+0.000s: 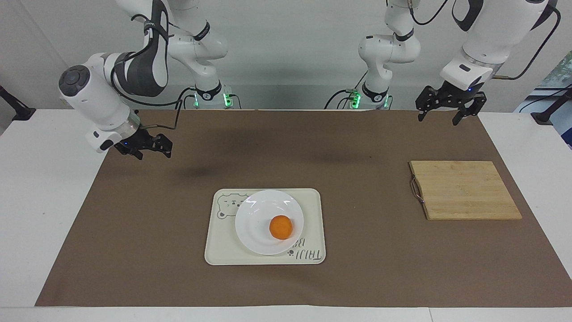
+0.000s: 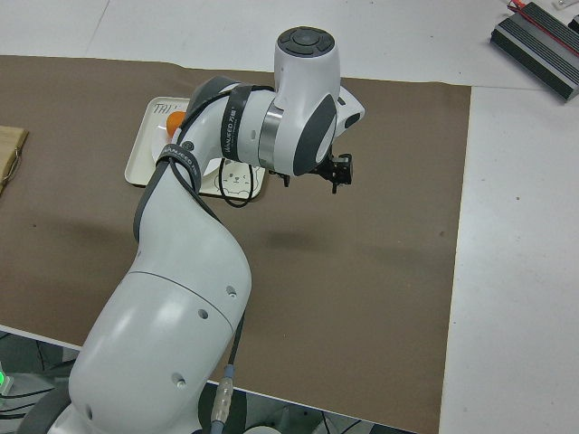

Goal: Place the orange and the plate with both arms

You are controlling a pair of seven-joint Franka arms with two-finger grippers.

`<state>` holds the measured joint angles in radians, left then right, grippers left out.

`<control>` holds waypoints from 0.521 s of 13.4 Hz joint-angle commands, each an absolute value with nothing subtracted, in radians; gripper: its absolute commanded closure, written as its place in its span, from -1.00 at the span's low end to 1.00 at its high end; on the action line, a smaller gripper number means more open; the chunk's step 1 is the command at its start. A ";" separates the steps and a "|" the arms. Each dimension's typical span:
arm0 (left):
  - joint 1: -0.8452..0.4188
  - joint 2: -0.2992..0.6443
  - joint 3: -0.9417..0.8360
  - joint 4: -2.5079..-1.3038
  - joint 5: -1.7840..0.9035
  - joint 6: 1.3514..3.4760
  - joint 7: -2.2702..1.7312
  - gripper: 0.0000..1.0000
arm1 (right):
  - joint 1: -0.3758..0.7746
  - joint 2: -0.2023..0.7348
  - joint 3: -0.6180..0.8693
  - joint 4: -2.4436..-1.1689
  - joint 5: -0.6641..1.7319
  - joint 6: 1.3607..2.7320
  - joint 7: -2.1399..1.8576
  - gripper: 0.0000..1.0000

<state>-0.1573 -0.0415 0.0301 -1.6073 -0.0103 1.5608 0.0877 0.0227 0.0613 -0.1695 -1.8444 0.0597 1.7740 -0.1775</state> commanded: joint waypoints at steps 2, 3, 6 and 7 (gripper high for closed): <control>-0.147 -0.055 0.025 -1.617 -0.002 1.559 0.083 -1.00 | 0.021 -0.025 -0.160 -1.780 0.012 1.677 -0.183 -1.00; -0.147 -0.057 0.025 -1.615 -0.002 1.559 0.083 -1.00 | 0.025 -0.031 -0.158 -1.743 0.012 1.652 -0.180 -1.00; -0.147 -0.057 0.025 -1.615 -0.002 1.559 0.083 -1.00 | 0.028 -0.038 -0.146 -1.634 0.012 1.556 -0.120 -1.00; -0.147 -0.057 0.025 -1.617 -0.002 1.559 0.083 -1.00 | 0.028 -0.037 -0.141 -1.590 0.017 1.516 -0.089 -1.00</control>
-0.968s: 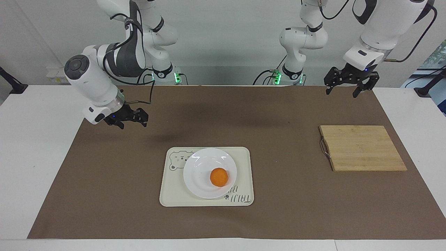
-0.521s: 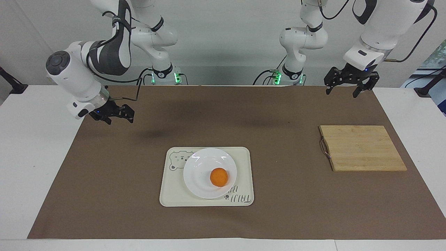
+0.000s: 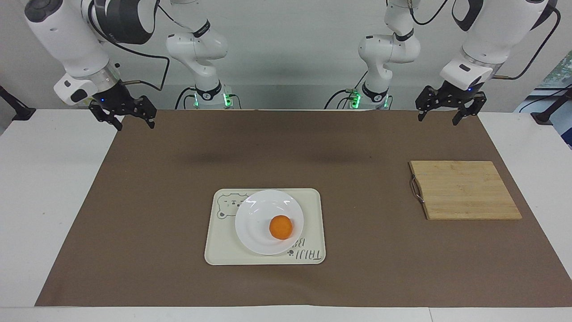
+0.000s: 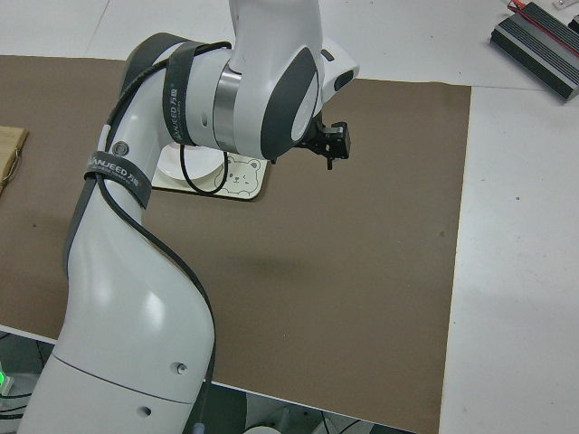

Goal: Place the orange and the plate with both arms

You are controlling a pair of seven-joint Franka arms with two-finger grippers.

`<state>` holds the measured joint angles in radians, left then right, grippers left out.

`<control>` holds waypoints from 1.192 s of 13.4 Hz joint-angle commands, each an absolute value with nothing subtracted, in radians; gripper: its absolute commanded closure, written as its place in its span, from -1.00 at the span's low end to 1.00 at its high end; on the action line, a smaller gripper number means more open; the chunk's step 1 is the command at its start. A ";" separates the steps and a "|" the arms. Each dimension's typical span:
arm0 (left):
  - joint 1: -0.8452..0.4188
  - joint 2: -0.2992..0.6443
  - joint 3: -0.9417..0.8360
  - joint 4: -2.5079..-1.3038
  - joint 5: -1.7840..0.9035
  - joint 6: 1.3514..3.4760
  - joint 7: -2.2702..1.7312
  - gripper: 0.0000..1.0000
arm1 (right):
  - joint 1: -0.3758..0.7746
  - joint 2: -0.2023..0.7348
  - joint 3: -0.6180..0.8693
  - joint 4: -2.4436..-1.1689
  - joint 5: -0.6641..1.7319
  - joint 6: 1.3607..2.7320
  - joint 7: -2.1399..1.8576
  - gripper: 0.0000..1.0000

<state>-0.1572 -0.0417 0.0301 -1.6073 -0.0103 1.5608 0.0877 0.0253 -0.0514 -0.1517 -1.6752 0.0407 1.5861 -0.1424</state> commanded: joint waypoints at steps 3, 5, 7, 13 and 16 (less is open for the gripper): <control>-0.149 -0.057 0.025 -1.617 -0.002 1.557 0.083 -1.00 | 0.032 -0.096 -0.126 -1.580 0.031 1.490 0.017 -1.00; -0.147 -0.057 0.025 -1.615 -0.002 1.559 0.083 -1.00 | 0.028 -0.132 -0.124 -1.626 0.017 1.482 0.025 -1.00; -0.149 -0.055 0.025 -1.615 -0.002 1.559 0.083 -1.00 | 0.011 -0.150 -0.132 -1.657 0.006 1.491 0.017 -1.00; -0.147 -0.055 0.025 -1.617 -0.002 1.559 0.083 -1.00 | 0.008 -0.134 -0.123 -1.632 -0.017 1.528 -0.066 -1.00; -0.147 -0.057 0.025 -1.617 -0.002 1.559 0.083 -1.00 | 0.009 -0.120 -0.121 -1.612 -0.009 1.526 -0.066 -1.00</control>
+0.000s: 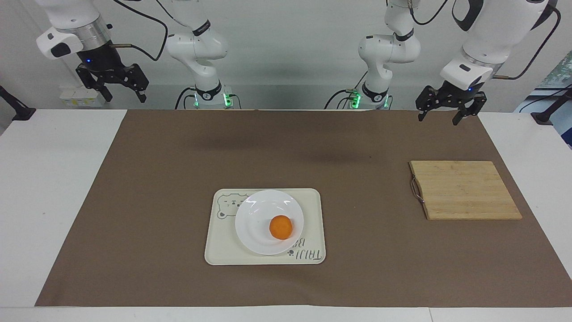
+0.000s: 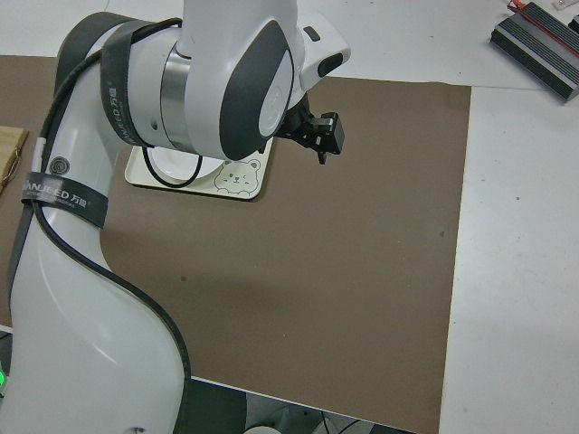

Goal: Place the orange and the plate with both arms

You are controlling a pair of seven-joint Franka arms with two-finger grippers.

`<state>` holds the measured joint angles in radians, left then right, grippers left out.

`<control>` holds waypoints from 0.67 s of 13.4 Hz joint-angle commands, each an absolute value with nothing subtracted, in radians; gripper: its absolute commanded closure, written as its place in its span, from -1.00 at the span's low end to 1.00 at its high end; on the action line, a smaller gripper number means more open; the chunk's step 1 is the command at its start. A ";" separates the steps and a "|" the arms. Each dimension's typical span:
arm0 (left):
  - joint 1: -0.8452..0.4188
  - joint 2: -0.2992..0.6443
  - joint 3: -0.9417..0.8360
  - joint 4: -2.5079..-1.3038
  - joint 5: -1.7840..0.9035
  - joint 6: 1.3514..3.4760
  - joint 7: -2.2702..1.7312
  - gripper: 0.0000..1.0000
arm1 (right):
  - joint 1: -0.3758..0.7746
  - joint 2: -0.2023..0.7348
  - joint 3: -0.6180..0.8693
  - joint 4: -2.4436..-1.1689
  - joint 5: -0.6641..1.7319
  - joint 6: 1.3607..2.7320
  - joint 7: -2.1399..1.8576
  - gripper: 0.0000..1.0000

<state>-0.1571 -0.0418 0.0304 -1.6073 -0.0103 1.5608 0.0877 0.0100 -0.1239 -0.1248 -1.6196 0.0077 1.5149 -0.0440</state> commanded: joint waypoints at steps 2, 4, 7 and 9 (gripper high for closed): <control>-0.146 -0.057 0.025 -1.617 -0.002 1.559 0.083 -1.00 | 0.009 -0.120 -0.121 -1.612 -0.009 1.526 -0.066 -1.00; -0.147 -0.057 0.025 -1.617 -0.002 1.559 0.083 -1.00 | 0.009 -0.120 -0.121 -1.612 -0.009 1.532 -0.064 -1.00; -0.147 -0.057 0.025 -1.615 -0.002 1.559 0.083 -1.00 | 0.009 -0.121 -0.121 -1.615 -0.005 1.529 -0.066 -1.00; -0.147 -0.057 0.026 -1.615 -0.002 1.559 0.083 -1.00 | 0.009 -0.120 -0.121 -1.614 -0.005 1.531 -0.067 -1.00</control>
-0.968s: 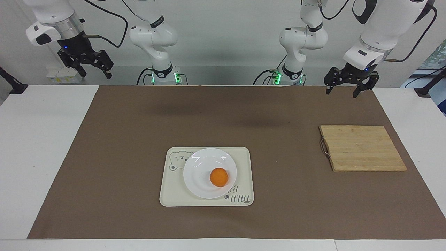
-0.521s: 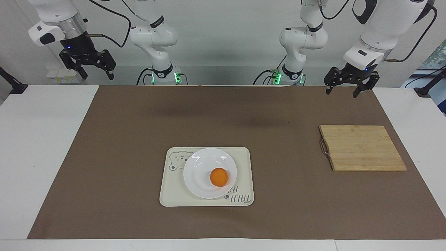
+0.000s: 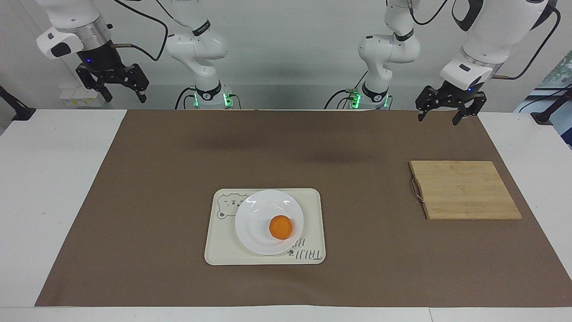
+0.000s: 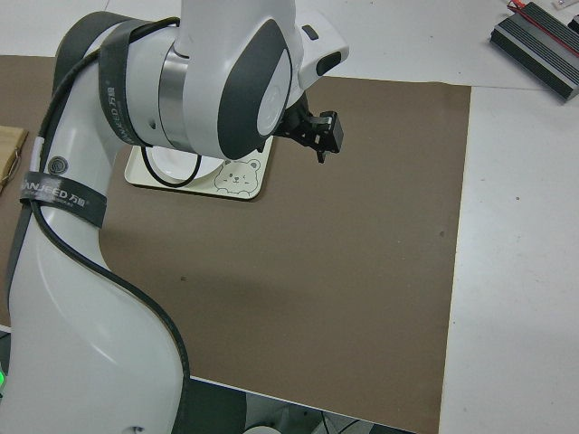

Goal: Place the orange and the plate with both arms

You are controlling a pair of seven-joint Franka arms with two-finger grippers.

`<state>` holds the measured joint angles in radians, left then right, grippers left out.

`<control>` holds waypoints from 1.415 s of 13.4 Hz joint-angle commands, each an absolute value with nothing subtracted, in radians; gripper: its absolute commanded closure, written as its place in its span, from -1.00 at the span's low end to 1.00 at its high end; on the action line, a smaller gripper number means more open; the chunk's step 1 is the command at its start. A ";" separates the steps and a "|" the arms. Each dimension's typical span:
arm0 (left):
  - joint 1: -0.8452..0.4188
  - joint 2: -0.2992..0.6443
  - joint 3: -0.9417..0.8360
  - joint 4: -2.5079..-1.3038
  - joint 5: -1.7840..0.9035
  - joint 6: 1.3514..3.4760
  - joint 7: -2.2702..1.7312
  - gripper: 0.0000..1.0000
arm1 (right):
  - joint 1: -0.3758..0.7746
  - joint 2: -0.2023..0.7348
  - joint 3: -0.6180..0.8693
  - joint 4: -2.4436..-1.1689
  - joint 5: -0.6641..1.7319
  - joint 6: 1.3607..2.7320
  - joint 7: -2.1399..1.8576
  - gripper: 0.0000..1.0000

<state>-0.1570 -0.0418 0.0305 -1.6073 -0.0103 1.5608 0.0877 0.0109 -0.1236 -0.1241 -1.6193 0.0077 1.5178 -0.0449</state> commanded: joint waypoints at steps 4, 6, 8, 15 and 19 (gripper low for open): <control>-0.147 -0.058 0.026 -1.615 -0.002 1.559 0.083 -1.00 | 0.009 -0.120 -0.120 -1.612 -0.009 1.528 -0.066 -1.00; -0.147 -0.057 0.026 -1.615 -0.002 1.559 0.083 -1.00 | 0.009 -0.118 -0.120 -1.611 -0.005 1.529 -0.066 -1.00; -0.147 -0.058 0.026 -1.617 -0.002 1.559 0.083 -1.00 | 0.011 -0.118 -0.115 -1.611 -0.002 1.529 -0.064 -1.00; -0.147 -0.058 0.026 -1.617 -0.002 1.559 0.083 -1.00 | 0.008 -0.121 -0.110 -1.614 0.000 1.529 -0.066 -1.00; -0.147 -0.064 0.026 -1.617 -0.002 1.536 0.083 -1.00 | 0.008 -0.120 -0.109 -1.612 0.000 1.532 -0.066 -1.00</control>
<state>-0.1569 -0.0426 0.0310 -1.6072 -0.0103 1.5581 0.0877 0.0116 -0.1232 -0.1139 -1.6189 0.0077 1.5188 -0.0451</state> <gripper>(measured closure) 0.000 0.000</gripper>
